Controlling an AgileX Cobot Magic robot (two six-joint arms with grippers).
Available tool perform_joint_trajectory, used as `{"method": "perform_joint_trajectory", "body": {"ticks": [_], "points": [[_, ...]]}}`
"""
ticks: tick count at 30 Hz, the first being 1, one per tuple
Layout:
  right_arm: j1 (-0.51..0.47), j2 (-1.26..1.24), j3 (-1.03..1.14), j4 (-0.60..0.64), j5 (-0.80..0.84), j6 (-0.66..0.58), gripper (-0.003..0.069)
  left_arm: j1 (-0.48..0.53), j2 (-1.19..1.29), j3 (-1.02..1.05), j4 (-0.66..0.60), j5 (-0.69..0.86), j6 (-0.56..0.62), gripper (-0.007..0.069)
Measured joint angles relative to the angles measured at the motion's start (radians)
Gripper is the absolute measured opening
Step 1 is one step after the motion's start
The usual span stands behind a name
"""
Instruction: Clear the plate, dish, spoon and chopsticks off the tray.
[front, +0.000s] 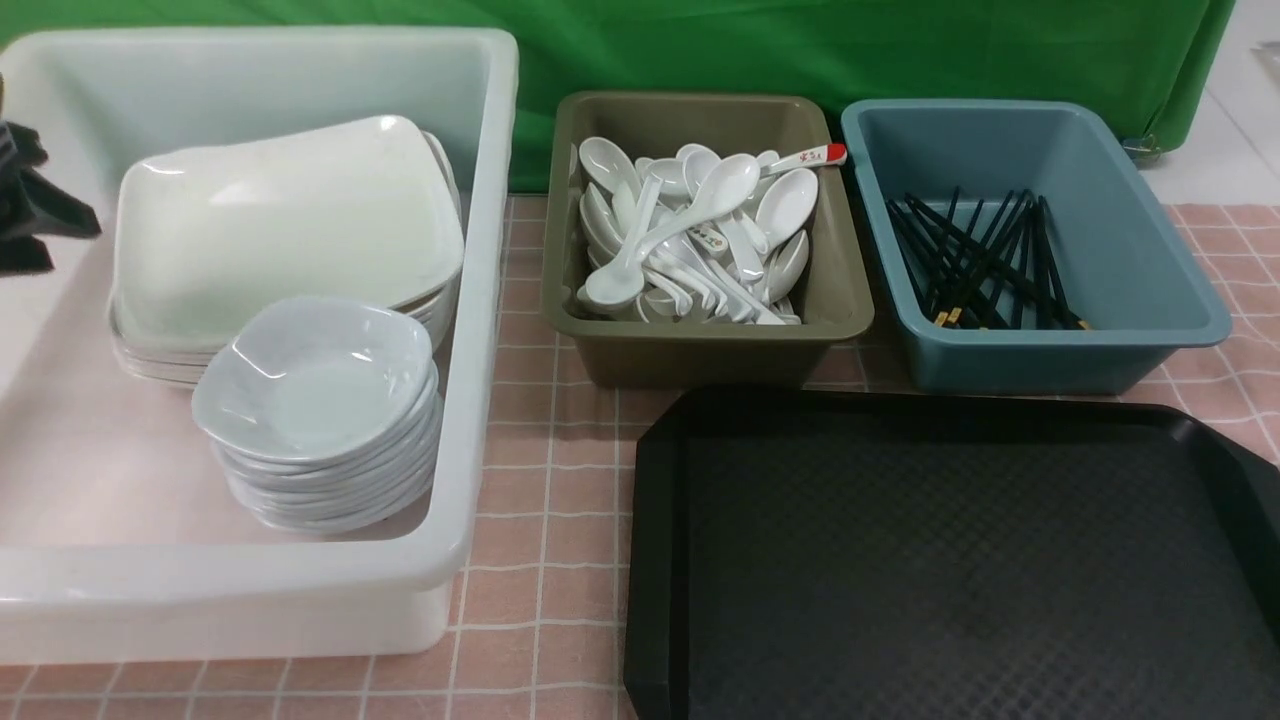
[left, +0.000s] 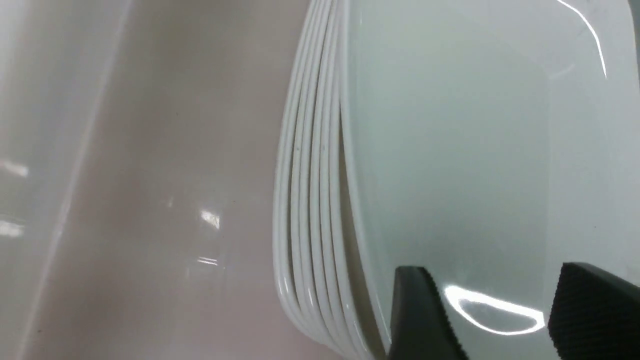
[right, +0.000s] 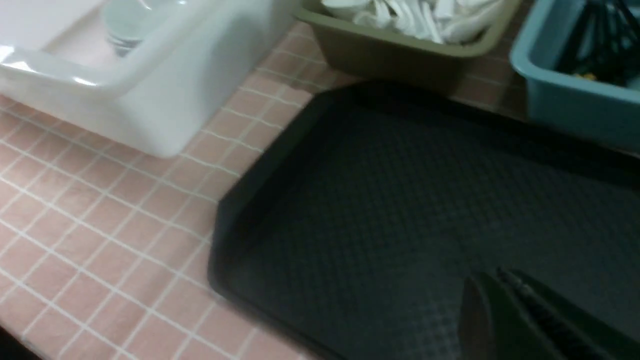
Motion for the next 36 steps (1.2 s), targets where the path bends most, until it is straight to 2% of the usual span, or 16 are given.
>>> {"method": "perform_joint_trajectory", "body": {"ticks": [3,5,6,9,11,13,18,29,36], "points": [[0.0,-0.001,-0.07,0.001,0.118,0.0,0.004,0.0,0.0,-0.057,0.037,0.074,-0.015,0.0269],[0.0,-0.002,-0.131,0.011,0.218,0.001,0.004,-0.01,-0.001,-0.081,0.053,0.13,-0.016,0.0131],[0.0,-0.003,-0.147,0.012,0.218,0.001,0.004,-0.018,-0.002,-0.083,0.058,0.144,-0.016,0.0078],[0.0,-0.004,-0.189,0.02,0.218,0.001,0.004,-0.069,-0.002,-0.085,0.108,0.161,-0.017,0.0013],[0.0,-0.004,-0.191,0.021,0.218,0.001,0.004,-0.1,0.0,-0.085,0.148,0.161,-0.02,0.0001],[0.0,-0.003,-0.191,0.023,0.218,0.001,0.004,-0.173,0.016,-0.085,0.247,0.141,-0.05,-0.0006],[0.0,-0.003,-0.177,0.03,0.218,0.001,0.0041,-0.232,0.063,-0.085,0.425,0.059,-0.118,-0.0007],[0.0,-0.002,-0.167,0.032,0.218,-0.002,0.0043,-0.217,0.134,-0.094,0.541,-0.088,-0.191,-0.0004],[0.0,-0.002,-0.173,-0.009,0.218,-0.081,0.0043,-0.208,0.082,-0.094,0.593,-0.107,-0.195,-0.0001]]}}
